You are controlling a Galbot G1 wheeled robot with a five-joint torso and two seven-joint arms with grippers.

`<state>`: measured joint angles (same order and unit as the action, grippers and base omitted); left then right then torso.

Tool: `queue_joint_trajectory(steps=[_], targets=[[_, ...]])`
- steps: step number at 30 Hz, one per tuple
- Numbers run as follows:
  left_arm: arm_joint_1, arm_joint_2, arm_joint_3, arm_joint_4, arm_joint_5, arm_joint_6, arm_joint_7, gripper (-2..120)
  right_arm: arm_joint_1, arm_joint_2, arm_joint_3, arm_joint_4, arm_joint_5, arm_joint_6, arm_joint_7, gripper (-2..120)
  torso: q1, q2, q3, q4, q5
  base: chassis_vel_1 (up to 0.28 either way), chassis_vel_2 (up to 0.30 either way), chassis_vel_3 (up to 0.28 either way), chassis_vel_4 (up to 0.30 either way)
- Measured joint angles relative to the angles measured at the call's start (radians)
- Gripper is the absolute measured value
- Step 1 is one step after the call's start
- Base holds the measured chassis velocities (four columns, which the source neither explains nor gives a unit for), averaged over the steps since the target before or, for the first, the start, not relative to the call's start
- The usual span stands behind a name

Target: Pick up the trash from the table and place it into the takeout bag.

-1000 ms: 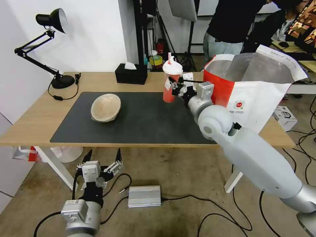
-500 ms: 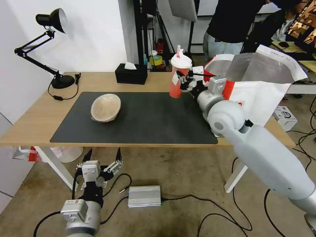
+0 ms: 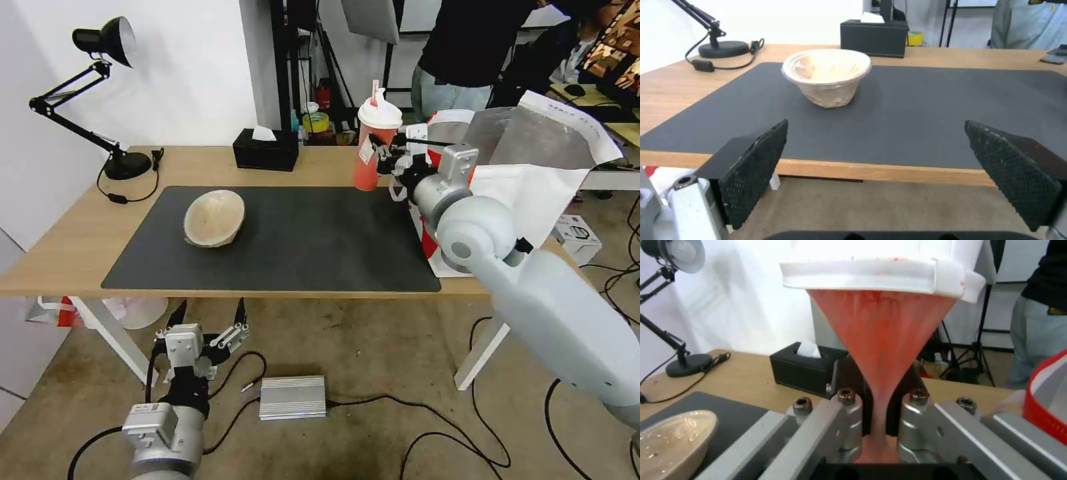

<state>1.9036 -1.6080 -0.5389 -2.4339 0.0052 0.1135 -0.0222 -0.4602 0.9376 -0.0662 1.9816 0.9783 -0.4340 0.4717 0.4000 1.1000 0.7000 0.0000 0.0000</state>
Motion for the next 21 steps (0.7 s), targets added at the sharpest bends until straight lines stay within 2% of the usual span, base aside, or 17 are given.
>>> queue_joint_trajectory(steps=[21], targets=[[-0.009, 0.0, 0.0, 0.007, -0.008, 0.003, 0.0, 98, 0.014, -0.01, 0.036, 0.01, 0.027, -0.014, 0.009, 4, 0.0, 0.0, 0.0, 0.0, 0.0, 0.0, 0.0, 0.0, 0.0]])
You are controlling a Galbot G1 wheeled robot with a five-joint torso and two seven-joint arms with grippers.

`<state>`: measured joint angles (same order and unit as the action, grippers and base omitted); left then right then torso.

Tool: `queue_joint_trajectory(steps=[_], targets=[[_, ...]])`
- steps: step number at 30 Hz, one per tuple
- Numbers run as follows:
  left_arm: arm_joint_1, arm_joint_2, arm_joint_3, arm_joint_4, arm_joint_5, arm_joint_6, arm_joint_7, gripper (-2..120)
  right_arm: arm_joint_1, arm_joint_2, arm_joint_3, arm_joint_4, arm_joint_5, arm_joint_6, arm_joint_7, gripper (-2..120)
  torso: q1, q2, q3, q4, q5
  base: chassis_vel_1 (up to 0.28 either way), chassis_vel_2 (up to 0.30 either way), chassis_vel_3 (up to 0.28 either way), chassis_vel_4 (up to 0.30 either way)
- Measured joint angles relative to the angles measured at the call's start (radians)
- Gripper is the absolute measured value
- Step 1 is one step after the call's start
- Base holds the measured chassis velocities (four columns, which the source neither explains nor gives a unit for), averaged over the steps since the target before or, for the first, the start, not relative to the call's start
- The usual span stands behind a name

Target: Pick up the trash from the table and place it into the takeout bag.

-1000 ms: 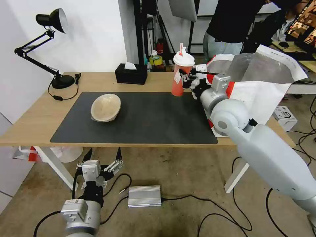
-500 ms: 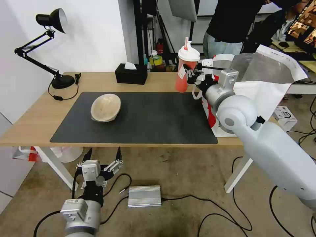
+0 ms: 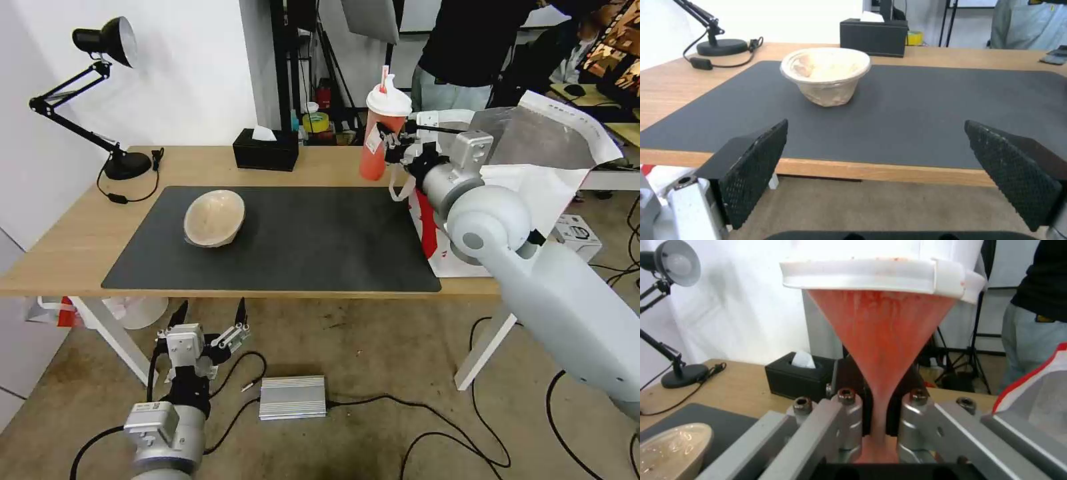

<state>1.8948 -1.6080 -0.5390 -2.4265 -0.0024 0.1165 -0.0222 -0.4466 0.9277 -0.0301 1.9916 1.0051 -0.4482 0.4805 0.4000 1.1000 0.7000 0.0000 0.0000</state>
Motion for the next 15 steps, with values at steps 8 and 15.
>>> queue_joint_trajectory(steps=[8, 15], targets=[[0.0, 0.0, 0.001, 0.001, 0.0, 0.0, 0.0, 98, 0.013, -0.004, 0.022, -0.005, 0.016, -0.005, 0.001, 4, 0.0, 0.0, 0.0, 0.0, 0.0, 0.0, 0.0, 0.0, 0.0], [0.002, 0.0, 0.002, 0.001, 0.0, 0.0, 0.0, 98, 0.027, -0.018, 0.042, -0.006, 0.033, -0.01, 0.003, 4, 0.0, 0.0, 0.0, 0.0, 0.0, 0.0, 0.0, 0.0, 0.0]])
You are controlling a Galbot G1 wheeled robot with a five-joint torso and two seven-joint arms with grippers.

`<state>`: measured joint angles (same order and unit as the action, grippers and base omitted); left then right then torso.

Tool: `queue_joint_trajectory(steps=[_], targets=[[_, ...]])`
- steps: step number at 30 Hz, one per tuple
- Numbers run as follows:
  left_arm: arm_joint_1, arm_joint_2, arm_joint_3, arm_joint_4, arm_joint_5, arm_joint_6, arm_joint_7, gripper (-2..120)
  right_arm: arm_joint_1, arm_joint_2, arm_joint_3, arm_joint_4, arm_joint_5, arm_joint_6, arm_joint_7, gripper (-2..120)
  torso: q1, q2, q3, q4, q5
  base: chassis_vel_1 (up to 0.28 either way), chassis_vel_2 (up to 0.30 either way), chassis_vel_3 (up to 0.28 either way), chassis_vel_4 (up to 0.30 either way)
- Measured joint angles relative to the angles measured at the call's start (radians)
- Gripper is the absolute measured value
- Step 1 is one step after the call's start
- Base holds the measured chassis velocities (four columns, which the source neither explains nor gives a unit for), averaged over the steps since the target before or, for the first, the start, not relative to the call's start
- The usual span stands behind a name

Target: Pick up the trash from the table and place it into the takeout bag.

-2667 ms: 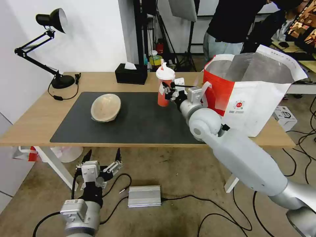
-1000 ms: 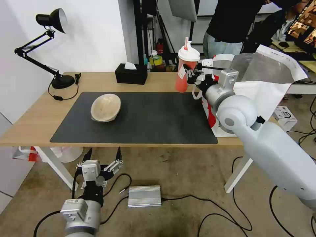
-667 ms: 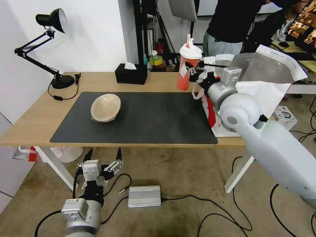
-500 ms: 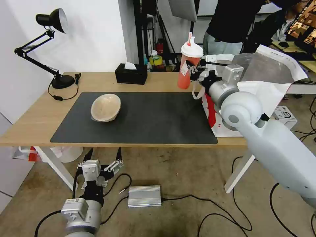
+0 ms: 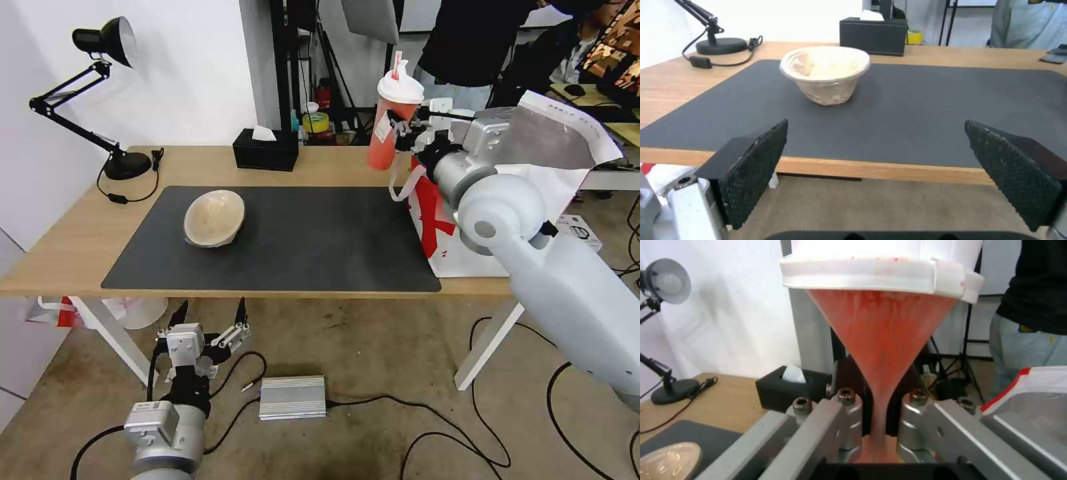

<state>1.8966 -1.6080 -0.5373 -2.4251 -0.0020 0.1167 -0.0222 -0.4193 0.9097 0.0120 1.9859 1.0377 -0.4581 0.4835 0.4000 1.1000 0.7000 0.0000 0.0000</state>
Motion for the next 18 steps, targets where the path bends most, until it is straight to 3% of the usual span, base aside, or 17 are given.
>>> queue_joint_trajectory(steps=[18], targets=[[-0.002, 0.0, 0.013, 0.011, 0.009, -0.003, -0.002, 98, -0.003, -0.051, 0.047, 0.008, 0.025, -0.004, 0.001, 4, 0.0, 0.0, 0.0, -0.0001, 0.0, 0.0, 0.0, 0.0, 0.0]])
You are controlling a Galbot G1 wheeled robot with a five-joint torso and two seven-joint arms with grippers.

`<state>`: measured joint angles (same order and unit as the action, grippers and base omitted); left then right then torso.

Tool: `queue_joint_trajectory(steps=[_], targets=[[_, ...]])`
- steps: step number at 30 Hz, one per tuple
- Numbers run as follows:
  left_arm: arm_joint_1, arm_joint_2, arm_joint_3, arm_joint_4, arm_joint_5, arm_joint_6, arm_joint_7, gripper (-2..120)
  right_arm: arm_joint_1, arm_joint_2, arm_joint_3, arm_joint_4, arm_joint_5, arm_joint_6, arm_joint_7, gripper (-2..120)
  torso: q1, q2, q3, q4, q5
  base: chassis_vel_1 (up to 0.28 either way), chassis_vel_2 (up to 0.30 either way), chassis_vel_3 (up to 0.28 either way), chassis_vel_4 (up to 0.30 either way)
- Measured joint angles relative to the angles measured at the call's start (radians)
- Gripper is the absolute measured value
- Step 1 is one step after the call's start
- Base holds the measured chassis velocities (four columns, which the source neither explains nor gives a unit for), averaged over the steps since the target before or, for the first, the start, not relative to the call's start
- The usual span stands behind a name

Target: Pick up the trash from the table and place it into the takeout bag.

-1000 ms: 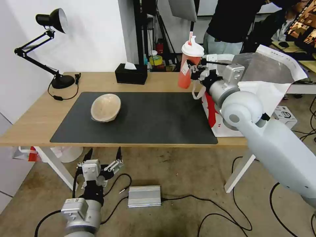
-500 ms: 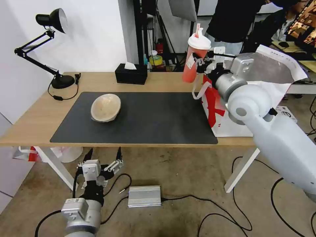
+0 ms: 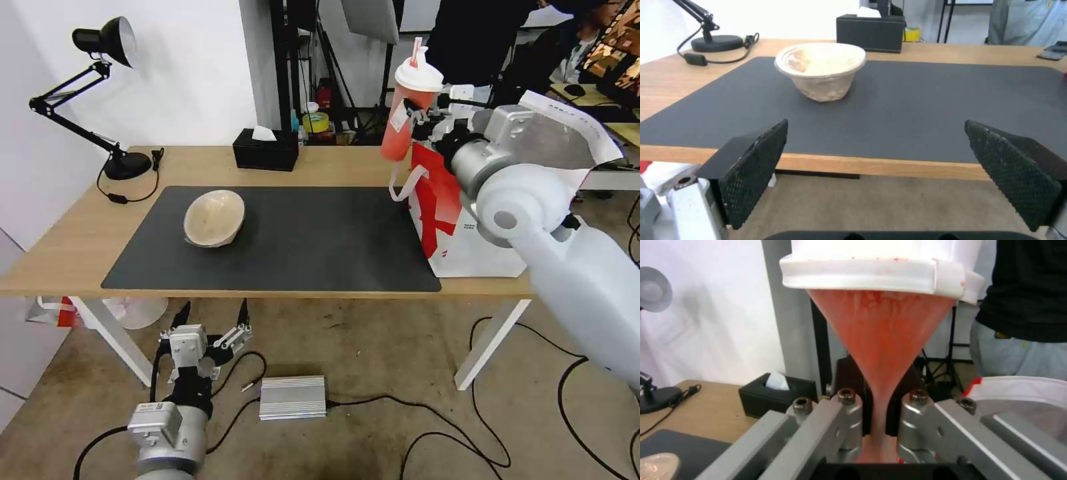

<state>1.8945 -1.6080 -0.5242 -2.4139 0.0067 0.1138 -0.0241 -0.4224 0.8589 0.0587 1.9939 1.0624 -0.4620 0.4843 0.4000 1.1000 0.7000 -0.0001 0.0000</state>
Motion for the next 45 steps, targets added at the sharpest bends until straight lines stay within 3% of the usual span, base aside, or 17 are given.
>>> queue_joint_trajectory(steps=[45], targets=[[-0.004, 0.0, 0.001, 0.008, -0.004, -0.002, -0.002, 97, 0.063, -0.026, 0.031, -0.013, 0.046, 0.0, 0.014, 4, 0.0, 0.0, 0.0, 0.0001, 0.0, 0.0, 0.0, 0.0, 0.0]])
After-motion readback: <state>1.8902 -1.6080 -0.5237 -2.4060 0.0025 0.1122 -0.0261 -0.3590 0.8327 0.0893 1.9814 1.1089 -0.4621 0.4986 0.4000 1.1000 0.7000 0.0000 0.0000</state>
